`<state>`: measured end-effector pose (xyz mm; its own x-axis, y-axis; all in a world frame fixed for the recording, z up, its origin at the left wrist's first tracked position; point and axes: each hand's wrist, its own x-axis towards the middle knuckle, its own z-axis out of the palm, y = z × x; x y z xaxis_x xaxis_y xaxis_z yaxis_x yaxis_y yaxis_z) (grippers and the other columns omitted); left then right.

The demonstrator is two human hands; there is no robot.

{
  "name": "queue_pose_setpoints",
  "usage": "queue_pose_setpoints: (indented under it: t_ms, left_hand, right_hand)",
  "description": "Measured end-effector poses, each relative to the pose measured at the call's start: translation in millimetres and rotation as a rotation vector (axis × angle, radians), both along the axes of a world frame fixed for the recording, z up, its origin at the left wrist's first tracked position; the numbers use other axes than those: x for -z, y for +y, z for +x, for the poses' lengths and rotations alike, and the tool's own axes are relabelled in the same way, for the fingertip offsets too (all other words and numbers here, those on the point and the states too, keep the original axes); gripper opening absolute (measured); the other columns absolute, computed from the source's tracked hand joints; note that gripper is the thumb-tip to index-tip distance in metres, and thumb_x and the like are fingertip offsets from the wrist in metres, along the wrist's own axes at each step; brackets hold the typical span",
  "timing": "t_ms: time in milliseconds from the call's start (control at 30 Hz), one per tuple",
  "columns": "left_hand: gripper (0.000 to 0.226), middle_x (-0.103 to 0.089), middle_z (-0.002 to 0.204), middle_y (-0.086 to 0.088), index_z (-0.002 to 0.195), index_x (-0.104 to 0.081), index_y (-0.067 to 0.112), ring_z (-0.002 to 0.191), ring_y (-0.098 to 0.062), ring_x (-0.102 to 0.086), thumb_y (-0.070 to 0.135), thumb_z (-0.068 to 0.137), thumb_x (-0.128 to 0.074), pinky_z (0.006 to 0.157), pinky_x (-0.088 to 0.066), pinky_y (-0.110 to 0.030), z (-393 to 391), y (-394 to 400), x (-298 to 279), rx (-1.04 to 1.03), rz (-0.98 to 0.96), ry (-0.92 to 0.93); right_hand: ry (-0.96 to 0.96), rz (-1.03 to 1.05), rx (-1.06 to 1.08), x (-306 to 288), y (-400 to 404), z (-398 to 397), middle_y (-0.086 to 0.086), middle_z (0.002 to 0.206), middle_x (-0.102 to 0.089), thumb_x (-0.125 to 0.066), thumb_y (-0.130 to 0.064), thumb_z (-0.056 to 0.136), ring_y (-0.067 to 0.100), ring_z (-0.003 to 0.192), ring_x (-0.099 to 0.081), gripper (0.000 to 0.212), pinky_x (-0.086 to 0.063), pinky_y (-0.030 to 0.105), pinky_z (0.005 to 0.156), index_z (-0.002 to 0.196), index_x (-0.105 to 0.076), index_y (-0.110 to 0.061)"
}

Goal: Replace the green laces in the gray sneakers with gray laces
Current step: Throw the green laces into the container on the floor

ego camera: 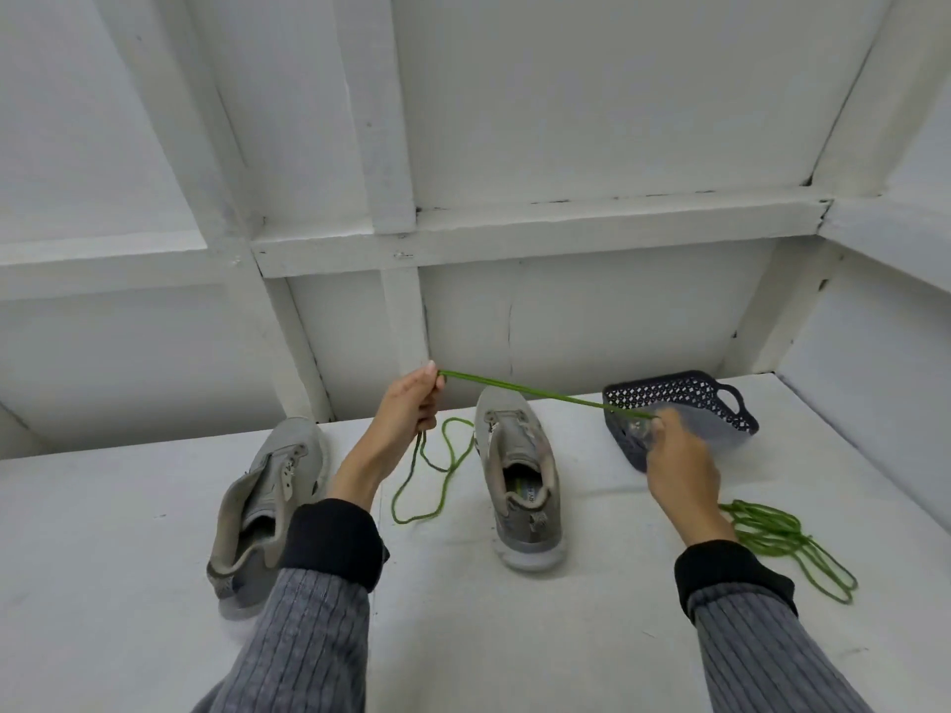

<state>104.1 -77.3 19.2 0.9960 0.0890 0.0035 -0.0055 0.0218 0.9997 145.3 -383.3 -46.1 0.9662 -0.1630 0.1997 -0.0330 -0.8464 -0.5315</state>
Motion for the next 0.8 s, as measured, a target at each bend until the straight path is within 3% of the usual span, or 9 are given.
queue_pose_setpoints:
  t_ms: [67, 167, 267, 367, 433, 533, 633, 733, 800]
  left_hand:
    - [0.034, -0.028, 0.058, 0.012, 0.076, -0.047, 0.018, 0.052, -0.006, -0.021, 0.032, 0.106, -0.037, 0.05, -0.017, -0.021, 5, -22, -12, 0.003, -0.005, -0.043]
    - [0.034, -0.029, 0.06, 0.011, 0.077, -0.047, 0.019, 0.053, -0.006, -0.021, 0.034, 0.106, -0.037, 0.049, -0.018, -0.018, 10, -59, -28, 0.068, 0.075, -0.11]
    - [0.033, -0.032, 0.057, 0.015, 0.078, -0.048, 0.017, 0.051, -0.001, -0.025, 0.03, 0.106, -0.036, 0.049, -0.023, -0.015, 12, -92, -38, 0.132, 0.131, -0.156]
    - [0.033, -0.035, 0.06, 0.014, 0.079, -0.053, 0.016, 0.052, -0.001, -0.028, 0.027, 0.106, -0.038, 0.051, -0.024, -0.016, 12, -122, -40, 0.199, 0.129, -0.183]
    - [0.033, -0.038, 0.06, 0.016, 0.078, -0.055, 0.015, 0.054, -0.002, -0.03, 0.025, 0.105, -0.039, 0.051, -0.025, -0.017, 12, -138, -43, 0.222, 0.113, -0.19]
    - [0.033, -0.037, 0.062, 0.01, 0.077, -0.055, 0.015, 0.055, -0.003, -0.031, 0.025, 0.105, -0.041, 0.052, -0.026, -0.018, 12, -148, -48, 0.191, 0.021, -0.179]
    - [0.033, -0.04, 0.06, 0.01, 0.074, -0.053, 0.015, 0.056, -0.004, -0.034, 0.027, 0.104, -0.042, 0.053, -0.029, -0.017, 13, -145, -51, 0.114, -0.18, -0.133]
    - [0.034, -0.042, 0.059, 0.009, 0.074, -0.05, 0.015, 0.056, -0.004, -0.036, 0.025, 0.105, -0.04, 0.052, -0.031, -0.016, 17, -144, -50, 0.066, -0.338, -0.098]
    - [0.034, -0.04, 0.059, 0.008, 0.075, -0.048, 0.014, 0.056, -0.005, -0.036, 0.026, 0.105, -0.038, 0.051, -0.031, -0.017, 19, -150, -50, 0.066, -0.428, -0.071]
  right_hand:
    - [0.037, 0.066, 0.005, 15, -16, -4, 0.017, 0.09, -0.058, -0.035, -0.014, 0.102, 0.037, 0.085, -0.056, 0.021, -0.037, 0.036, 0.065, 0.113, -0.053, -0.01]
    - [0.015, 0.216, -0.083, 19, -22, -8, 0.012, 0.097, -0.059, -0.049, -0.01, 0.098, 0.038, 0.1, -0.053, 0.013, -0.039, 0.037, 0.077, 0.1, -0.061, -0.006]
    - [0.019, 0.358, -0.218, 2, -15, -13, 0.004, 0.129, -0.049, -0.061, -0.007, 0.091, 0.02, 0.123, -0.041, 0.045, -0.032, 0.031, 0.102, 0.134, -0.048, -0.01]
    - [0.042, 0.627, -0.407, -24, 2, -20, -0.012, 0.139, -0.042, -0.058, -0.003, 0.09, 0.006, 0.13, -0.037, 0.062, -0.029, 0.027, 0.11, 0.144, -0.034, -0.021]
    - [0.038, 0.711, -0.492, -33, 12, -21, -0.012, 0.131, -0.054, -0.056, -0.008, 0.093, 0.005, 0.125, -0.047, 0.052, -0.034, 0.026, 0.107, 0.14, -0.038, -0.022]
    - [-0.006, 0.704, -0.491, -37, 18, -21, -0.002, 0.088, -0.063, -0.046, -0.021, 0.101, 0.011, 0.088, -0.059, 0.012, -0.047, 0.032, 0.084, 0.108, -0.056, -0.019]
    - [-0.039, 0.611, -0.445, -24, 8, -18, 0.005, 0.075, -0.049, -0.032, -0.027, 0.105, 0.016, 0.072, -0.046, 0.029, -0.042, 0.035, 0.068, 0.083, -0.048, -0.017]
    - [-0.013, 0.623, -0.397, -11, -6, -13, 0.017, 0.078, -0.049, -0.03, -0.027, 0.105, 0.021, 0.072, -0.044, 0.031, -0.038, 0.034, 0.066, 0.081, -0.046, -0.014]
    - [0.02, 0.641, -0.413, -11, -11, -12, 0.012, 0.076, -0.047, -0.033, -0.023, 0.105, 0.016, 0.071, -0.043, 0.028, -0.037, 0.031, 0.067, 0.083, -0.05, -0.016]
